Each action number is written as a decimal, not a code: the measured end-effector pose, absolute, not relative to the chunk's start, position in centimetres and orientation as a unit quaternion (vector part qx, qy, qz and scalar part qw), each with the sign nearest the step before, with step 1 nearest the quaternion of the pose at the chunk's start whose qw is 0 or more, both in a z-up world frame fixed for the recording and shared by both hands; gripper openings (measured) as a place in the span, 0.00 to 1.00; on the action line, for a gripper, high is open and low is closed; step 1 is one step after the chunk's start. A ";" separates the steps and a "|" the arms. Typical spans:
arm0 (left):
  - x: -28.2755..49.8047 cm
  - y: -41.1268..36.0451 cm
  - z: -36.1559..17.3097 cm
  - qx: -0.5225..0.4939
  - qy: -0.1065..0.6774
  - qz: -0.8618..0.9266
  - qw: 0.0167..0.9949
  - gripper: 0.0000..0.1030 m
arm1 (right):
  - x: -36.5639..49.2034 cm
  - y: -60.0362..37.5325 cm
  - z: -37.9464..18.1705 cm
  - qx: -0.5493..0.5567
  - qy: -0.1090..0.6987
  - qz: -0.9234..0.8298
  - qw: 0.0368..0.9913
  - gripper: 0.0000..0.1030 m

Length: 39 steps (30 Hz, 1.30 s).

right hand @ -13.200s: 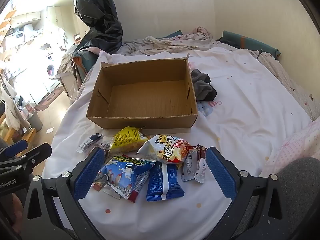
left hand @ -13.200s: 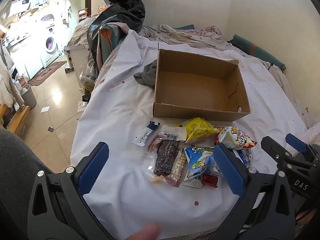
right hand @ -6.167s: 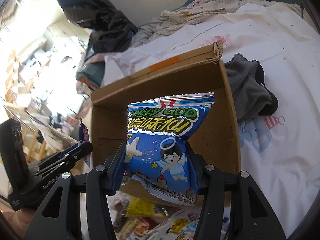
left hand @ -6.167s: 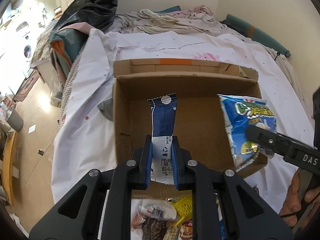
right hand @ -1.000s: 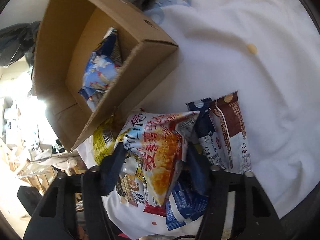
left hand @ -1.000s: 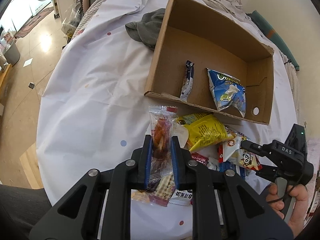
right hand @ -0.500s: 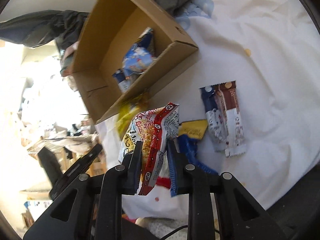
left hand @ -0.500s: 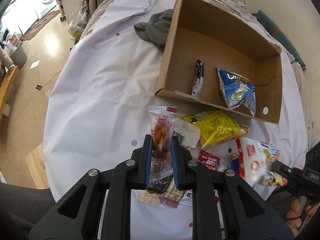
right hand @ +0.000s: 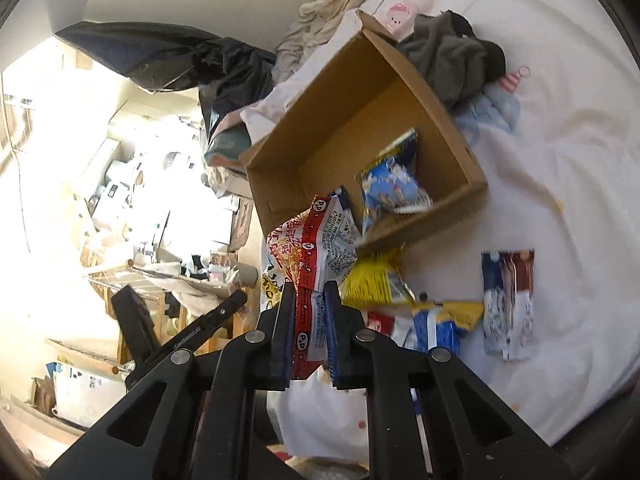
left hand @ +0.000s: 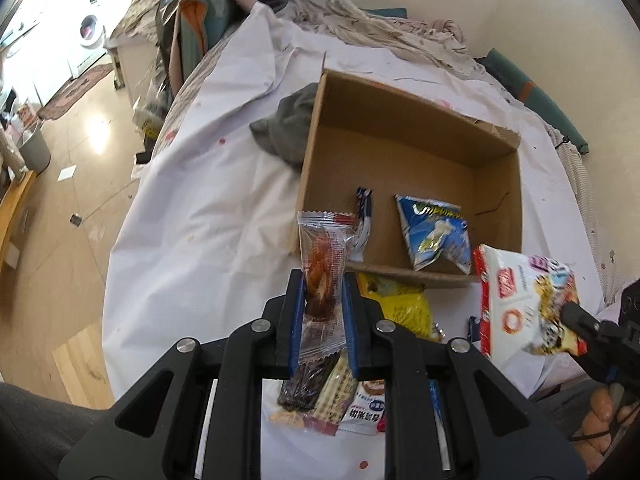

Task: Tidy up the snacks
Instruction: 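Lower both packets into the box and open both grippers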

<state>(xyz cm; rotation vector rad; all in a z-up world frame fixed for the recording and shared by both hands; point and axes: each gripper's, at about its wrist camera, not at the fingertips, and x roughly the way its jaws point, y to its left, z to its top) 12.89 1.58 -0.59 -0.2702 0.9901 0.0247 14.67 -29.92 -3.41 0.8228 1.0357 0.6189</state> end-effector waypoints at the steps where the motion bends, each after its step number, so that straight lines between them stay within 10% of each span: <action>1: 13.3 1.4 -0.3 -0.127 0.474 0.008 0.871 0.14 | 15.2 -30.0 -3.4 0.377 0.472 0.280 0.746 0.12; 39: 25.3 -3.9 -4.8 -0.022 0.508 -0.023 0.861 0.16 | 30.2 -26.3 -6.7 0.259 0.500 0.189 0.805 0.15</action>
